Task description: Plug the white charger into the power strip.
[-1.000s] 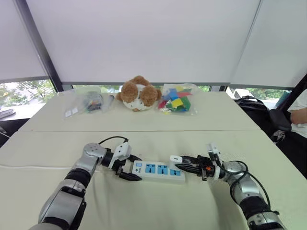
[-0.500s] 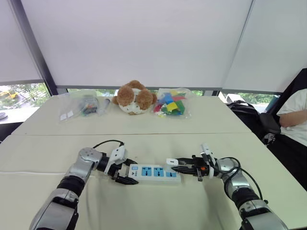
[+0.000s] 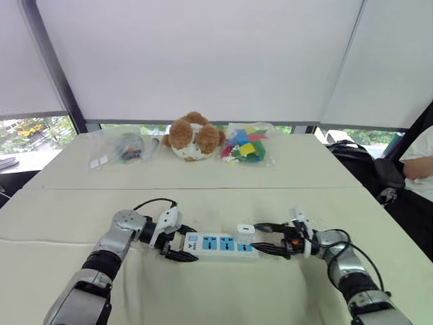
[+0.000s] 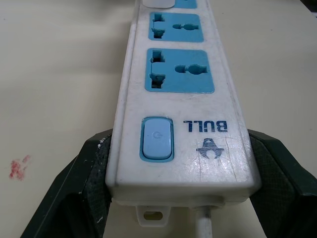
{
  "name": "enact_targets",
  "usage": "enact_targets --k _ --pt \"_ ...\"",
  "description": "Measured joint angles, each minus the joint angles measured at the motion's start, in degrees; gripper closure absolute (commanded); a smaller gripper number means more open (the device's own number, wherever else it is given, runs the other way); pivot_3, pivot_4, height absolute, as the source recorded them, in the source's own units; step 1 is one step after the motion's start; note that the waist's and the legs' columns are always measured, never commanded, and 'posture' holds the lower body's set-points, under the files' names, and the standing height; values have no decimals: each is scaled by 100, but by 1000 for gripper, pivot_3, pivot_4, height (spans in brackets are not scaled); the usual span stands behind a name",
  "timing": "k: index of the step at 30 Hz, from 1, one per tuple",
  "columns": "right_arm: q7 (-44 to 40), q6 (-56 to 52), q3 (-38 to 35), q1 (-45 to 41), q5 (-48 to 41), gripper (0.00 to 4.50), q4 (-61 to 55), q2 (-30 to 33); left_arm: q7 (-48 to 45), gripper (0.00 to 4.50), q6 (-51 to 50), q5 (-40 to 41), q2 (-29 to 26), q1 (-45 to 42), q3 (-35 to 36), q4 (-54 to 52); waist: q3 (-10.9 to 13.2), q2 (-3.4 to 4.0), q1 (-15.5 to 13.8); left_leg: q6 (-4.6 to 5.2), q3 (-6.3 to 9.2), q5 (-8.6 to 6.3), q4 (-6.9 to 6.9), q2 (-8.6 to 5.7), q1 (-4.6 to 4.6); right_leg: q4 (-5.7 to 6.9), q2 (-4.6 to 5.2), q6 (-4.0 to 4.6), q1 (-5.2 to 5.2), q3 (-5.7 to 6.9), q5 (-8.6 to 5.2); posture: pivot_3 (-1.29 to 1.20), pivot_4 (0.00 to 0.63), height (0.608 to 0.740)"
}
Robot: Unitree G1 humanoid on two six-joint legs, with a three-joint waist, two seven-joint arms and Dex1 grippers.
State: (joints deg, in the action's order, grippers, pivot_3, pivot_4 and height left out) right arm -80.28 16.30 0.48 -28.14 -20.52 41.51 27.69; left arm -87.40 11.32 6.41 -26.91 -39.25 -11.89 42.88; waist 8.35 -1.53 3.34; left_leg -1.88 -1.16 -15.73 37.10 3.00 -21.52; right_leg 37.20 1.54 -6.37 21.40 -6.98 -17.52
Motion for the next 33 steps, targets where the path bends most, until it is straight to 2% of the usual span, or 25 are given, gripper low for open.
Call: enact_targets --k 3,6,8,9,11,15,19,23,25,27,30,33 --pt "405 -398 -241 454 -190 58 -1352 147 53 1450 48 5 96 0 42 -17 27 41 -77 0 1 0 1 -11 -12 -6 5 -21 4 -3 6 0 150 739" --pt "803 -1125 -654 1142 -540 58 -3032 736 219 1450 -2 52 163 93 78 -178 37 53 -145 0 9 0 6 -20 -33 -18 9 -24 9 -3 2 0 150 739" --pt "1041 -1591 -998 1642 -731 0 -3803 1124 362 395 -90 68 173 212 142 -341 39 51 -153 0 10 0 8 -20 -42 -23 9 -18 13 -3 -1 0 150 739" --pt "1144 -1782 -1137 1858 -795 0 -4071 1249 526 28 -129 46 150 296 167 -355 41 46 -142 0 9 0 9 -20 -40 -23 8 -10 13 -3 -6 0 150 739" --pt "1314 -2082 -1362 2367 -854 0 -4497 1441 712 28 -248 95 160 434 261 -487 49 37 -121 0 12 0 10 -17 -54 -20 1 -11 28 -2 -6 0 150 739" --pt "1568 -2470 -1759 3161 -984 0 -4941 1517 952 28 -501 282 216 818 408 -1064 51 38 -89 1 10 0 12 -18 -72 -19 0 -32 45 -3 5 0 150 739" --pt "1614 -2609 -1900 3472 -1015 0 -5029 1518 1156 28 -1001 458 103 1239 456 -1902 57 34 -78 0 5 1 12 -17 -92 -17 -1 -44 73 -8 12 0 150 739" --pt "1595 -2723 -2117 3741 -1049 0 -5018 1599 1245 28 -2325 1010 -570 1783 699 -3268 82 20 -67 0 7 1 1 -8 -97 -8 -10 -45 90 -8 12 0 150 739" --pt "1633 -2859 -2299 3819 -1148 0 -5017 1611 1415 28 -3395 1562 -1132 2096 1214 -4032 102 19 -50 0 7 1 -5 -2 -96 -5 -12 -45 94 -6 12 0 150 739" --pt "1727 -3048 -2455 3808 -1266 0 -5007 1616 1773 28 -4142 2026 -1366 2252 1882 -4403 117 28 -64 0 6 1 -3 -3 -96 -6 -8 -45 92 -5 11 0 150 739" --pt "2016 -3257 -2618 3506 -1421 0 -4800 1574 2710 28 -4574 2439 -1139 2284 2865 -4371 126 31 -82 0 5 1 11 -10 -94 -11 0 -42 83 -6 10 0 150 739" --pt "2472 -3279 -2732 3045 -1460 0 -4384 1248 3568 28 -4355 2410 -601 2405 3190 -4184 132 19 -95 -8 4 6 22 -15 -95 -13 2 -43 77 -7 11 0 150 739"
